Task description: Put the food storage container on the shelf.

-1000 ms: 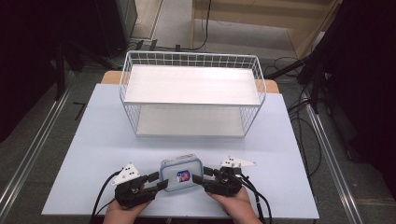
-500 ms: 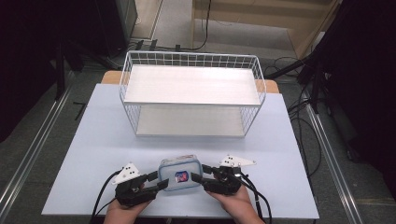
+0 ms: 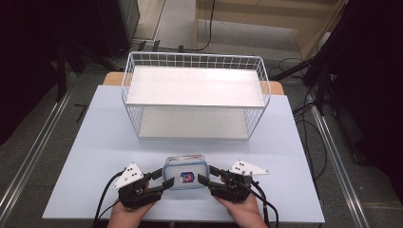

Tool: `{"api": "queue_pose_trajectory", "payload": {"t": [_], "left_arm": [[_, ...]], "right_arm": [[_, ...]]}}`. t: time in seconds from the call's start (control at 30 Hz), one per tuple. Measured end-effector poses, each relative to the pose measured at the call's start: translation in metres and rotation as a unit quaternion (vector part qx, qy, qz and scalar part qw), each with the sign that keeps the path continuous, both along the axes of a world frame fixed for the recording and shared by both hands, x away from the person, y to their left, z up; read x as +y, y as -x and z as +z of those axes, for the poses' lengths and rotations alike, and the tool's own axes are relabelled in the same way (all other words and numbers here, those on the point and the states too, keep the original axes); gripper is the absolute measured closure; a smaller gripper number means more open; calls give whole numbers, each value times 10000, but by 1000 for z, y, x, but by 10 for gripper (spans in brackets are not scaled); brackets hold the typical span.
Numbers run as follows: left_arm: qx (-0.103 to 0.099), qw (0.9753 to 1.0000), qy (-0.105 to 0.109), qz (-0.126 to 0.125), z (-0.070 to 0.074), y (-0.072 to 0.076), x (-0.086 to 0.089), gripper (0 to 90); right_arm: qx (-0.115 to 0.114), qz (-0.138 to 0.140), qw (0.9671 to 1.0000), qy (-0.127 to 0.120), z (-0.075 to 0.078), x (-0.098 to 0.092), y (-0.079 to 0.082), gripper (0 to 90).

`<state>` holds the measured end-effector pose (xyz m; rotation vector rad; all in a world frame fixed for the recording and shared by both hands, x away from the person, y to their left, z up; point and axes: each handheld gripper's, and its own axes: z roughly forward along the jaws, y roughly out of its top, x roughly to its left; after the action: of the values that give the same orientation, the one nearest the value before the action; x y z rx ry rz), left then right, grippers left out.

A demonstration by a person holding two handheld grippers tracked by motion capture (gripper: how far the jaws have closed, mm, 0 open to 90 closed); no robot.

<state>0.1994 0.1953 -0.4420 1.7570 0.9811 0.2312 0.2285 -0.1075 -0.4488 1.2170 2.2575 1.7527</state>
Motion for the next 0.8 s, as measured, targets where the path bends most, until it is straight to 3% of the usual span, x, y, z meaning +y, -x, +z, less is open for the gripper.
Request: {"api": "queue_pose_trajectory", "payload": {"t": [0.3, 0.5, 0.8], "left_arm": [[-472, 9989, -20, -54, 22, -4, -5, 496], [-836, 9963, -144, -117, 43, -8, -9, 493], [-1254, 9920, -107, -128, 65, -11, -12, 494]], "right_arm": [[-545, -213, 9983, -62, 22, -3, 3, 502], [-818, -352, 9958, -204, 38, -6, 4, 500], [-1272, -461, 9905, -263, 62, -9, 4, 496]]}}
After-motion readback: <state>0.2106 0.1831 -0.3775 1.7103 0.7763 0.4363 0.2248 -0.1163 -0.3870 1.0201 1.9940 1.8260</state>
